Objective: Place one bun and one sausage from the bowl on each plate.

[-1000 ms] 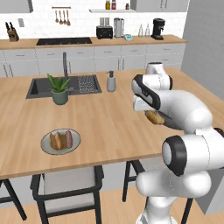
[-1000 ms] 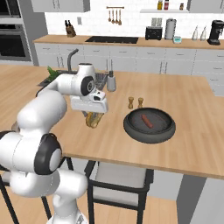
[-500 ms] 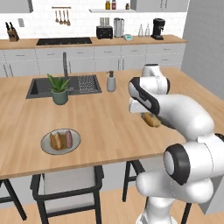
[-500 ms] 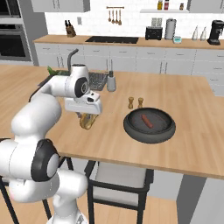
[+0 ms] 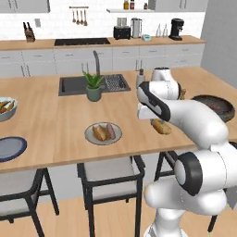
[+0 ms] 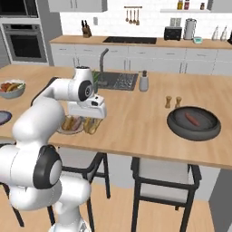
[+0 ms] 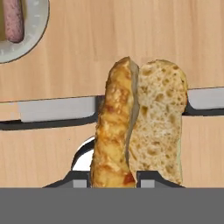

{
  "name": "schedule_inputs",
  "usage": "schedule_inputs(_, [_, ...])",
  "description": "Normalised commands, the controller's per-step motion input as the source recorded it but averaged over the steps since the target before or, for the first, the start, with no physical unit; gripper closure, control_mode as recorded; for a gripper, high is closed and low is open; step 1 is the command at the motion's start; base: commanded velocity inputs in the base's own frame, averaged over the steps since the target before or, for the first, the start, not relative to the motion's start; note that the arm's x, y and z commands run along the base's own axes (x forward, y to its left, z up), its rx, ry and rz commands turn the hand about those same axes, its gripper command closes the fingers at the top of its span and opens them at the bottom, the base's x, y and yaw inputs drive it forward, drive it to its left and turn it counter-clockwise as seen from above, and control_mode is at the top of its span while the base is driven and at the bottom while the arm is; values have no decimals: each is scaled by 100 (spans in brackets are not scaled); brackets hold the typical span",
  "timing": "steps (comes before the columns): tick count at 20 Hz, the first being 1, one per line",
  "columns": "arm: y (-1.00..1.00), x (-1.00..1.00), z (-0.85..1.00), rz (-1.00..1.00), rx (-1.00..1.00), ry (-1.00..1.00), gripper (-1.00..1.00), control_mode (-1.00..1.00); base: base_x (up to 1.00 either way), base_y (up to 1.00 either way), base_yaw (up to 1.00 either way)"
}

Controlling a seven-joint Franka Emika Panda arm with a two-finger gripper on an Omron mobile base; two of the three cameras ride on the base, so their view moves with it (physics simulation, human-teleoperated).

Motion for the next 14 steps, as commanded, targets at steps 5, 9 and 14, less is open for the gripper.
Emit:
schedule_inputs(5, [0, 0, 0, 0, 0, 0, 100, 100, 22, 100, 0])
schedule_inputs(9, [0, 0, 0, 0, 0, 0, 100, 100, 22, 100, 0])
schedule_inputs(14, [0, 0, 0, 0, 0, 0, 100, 100, 25, 100, 0])
